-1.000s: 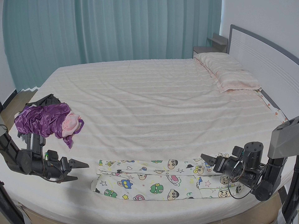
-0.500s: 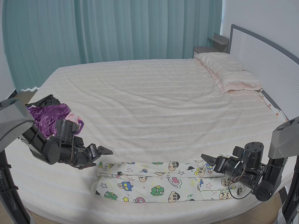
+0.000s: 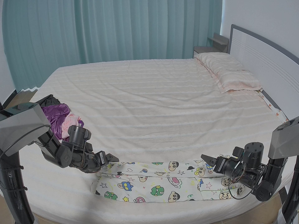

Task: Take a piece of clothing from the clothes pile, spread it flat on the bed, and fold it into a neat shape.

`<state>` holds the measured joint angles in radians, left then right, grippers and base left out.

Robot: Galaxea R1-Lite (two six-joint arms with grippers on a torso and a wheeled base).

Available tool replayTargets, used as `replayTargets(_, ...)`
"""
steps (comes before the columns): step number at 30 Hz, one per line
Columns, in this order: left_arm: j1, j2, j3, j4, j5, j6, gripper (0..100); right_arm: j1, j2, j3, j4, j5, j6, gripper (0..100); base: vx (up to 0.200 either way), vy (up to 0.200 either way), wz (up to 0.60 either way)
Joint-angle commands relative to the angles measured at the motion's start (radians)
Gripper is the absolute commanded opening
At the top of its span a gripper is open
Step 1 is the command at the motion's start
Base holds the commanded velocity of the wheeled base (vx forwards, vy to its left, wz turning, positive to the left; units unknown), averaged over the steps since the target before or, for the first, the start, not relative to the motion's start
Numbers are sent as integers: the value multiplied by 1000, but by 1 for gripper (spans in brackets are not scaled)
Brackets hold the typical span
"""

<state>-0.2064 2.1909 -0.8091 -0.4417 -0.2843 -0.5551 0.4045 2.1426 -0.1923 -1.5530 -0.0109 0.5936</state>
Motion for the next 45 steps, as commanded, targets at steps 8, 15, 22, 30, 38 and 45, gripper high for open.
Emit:
replayTargets(8,-2,33,-7,-2,23,6,100,1,0,-1,-10,0,0,100,0,0,0)
replayTargets(15,-2,38,-13,1,22,0,0,-3,-1,1,-10,0,2,100,0,0,0)
replayTargets(22,8,21,16,8,37,0,0,-3,-1,4,-10,0,0,100,0,0,0)
replayTargets(30,12,-62,74,18,65,6,0,-3,-4,19,-10,0,-2,100,0,0,0)
replayTargets(38,18,-75,100,115,123,64,0,-3,-6,28,-10,-1,-2,100,0,0,0)
replayTargets(45,18,-74,100,136,145,93,0,-3,-6,34,-10,-1,-2,100,0,0,0)
